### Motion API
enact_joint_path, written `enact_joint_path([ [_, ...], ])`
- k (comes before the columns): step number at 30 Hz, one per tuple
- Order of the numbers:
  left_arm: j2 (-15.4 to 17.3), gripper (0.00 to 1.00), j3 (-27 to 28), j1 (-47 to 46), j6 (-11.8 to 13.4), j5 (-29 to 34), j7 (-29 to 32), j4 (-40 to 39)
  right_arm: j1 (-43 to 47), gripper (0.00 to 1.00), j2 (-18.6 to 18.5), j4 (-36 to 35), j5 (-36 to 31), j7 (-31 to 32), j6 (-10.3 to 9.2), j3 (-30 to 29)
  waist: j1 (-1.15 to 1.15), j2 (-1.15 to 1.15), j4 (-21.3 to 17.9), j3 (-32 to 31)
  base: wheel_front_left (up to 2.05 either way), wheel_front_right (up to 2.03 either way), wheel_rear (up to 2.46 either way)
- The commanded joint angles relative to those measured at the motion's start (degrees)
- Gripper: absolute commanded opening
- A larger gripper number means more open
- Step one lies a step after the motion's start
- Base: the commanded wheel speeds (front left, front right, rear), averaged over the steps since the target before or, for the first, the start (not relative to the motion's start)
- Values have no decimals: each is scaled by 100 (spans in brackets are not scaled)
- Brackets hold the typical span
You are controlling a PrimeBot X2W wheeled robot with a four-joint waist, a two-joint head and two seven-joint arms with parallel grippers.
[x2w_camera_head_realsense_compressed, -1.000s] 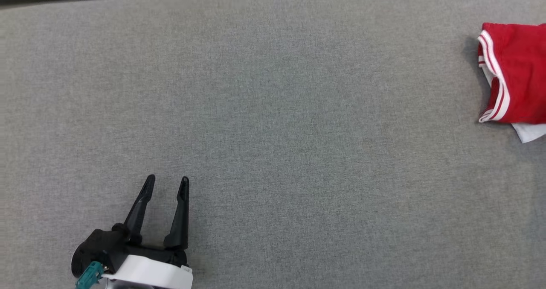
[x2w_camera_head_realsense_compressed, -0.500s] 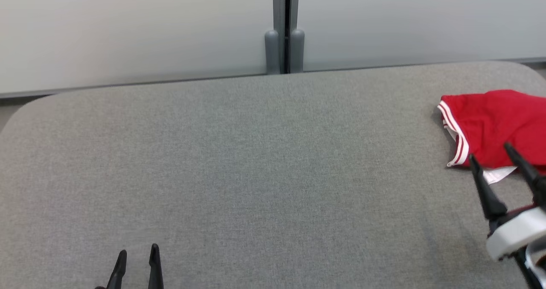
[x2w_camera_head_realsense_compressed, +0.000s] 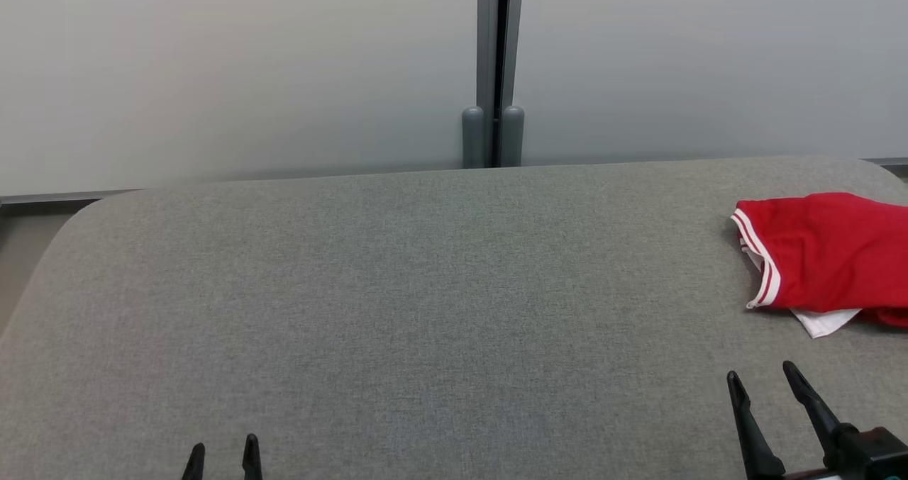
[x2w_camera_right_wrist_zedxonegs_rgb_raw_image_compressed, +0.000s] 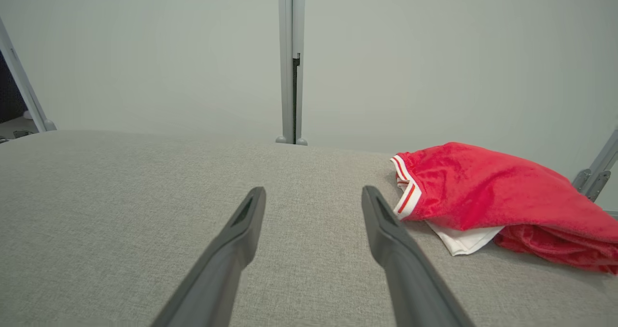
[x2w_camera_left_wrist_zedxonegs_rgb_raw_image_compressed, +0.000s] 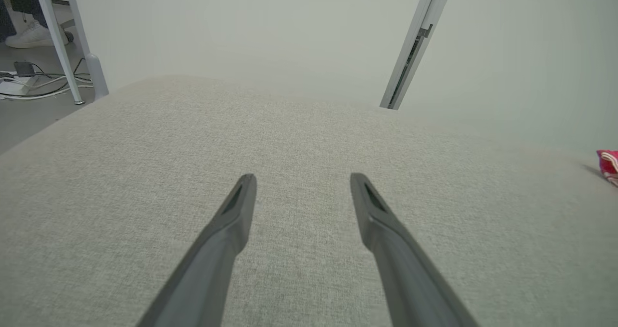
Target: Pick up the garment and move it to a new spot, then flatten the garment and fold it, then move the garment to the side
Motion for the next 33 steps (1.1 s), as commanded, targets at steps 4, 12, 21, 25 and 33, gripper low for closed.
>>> enact_joint_path([
  [4,-54,0,-33,5,-45,-3,23,154,92,0,87,144,10,25,0,26,0,0,-6,-3,0,0,0],
  [12,-82,0,8,-146,-89,-530,200,313,60,0,179,309,623,180,0,10,0,0,-8,7,0,0,0],
  [21,-68,0,89,-381,-162,-1398,441,298,-114,0,207,321,1624,426,0,-75,0,0,-12,25,0,0,0],
  [25,-62,0,122,-480,-191,-1755,541,292,-184,0,217,326,2036,527,0,-109,0,0,-14,33,0,0,0],
  [33,-52,0,188,-662,-247,-2423,728,283,-317,0,238,336,2806,716,0,-174,0,0,-18,48,0,0,0],
])
